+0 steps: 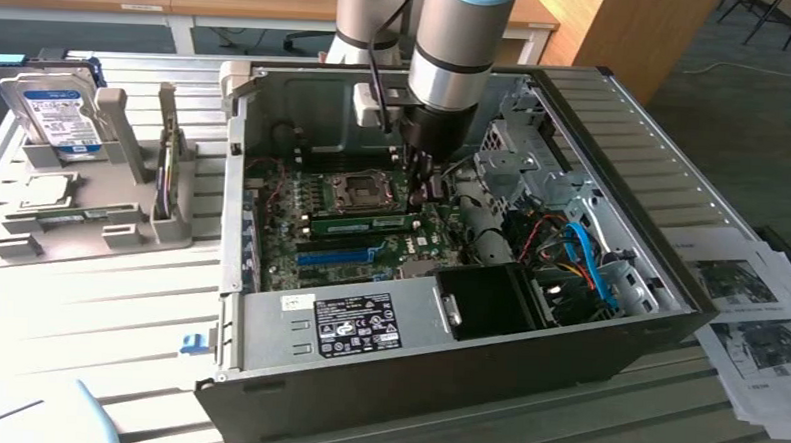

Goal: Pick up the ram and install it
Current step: 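Press down the ram until it locks into place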

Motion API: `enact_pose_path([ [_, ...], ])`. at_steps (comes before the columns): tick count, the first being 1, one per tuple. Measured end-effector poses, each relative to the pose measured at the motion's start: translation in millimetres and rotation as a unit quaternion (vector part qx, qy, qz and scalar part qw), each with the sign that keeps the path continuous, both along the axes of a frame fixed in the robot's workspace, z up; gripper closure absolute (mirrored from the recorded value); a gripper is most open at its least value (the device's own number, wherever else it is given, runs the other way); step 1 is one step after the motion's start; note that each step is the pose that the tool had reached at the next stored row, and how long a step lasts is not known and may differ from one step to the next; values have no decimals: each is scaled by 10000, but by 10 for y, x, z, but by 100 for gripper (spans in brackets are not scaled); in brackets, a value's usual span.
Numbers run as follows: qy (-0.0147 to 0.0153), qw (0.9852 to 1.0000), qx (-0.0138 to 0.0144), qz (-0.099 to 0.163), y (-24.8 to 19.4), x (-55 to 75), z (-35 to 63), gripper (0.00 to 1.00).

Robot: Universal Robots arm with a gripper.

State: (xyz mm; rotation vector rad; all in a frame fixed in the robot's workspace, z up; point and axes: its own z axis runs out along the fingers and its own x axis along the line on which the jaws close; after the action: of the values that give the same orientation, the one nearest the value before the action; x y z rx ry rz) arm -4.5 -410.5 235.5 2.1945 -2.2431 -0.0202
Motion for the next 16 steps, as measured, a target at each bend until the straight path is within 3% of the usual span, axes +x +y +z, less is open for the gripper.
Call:
enact_pose_path([
  [16, 0, 10000, -3, 0, 0, 0, -66, 91],
])
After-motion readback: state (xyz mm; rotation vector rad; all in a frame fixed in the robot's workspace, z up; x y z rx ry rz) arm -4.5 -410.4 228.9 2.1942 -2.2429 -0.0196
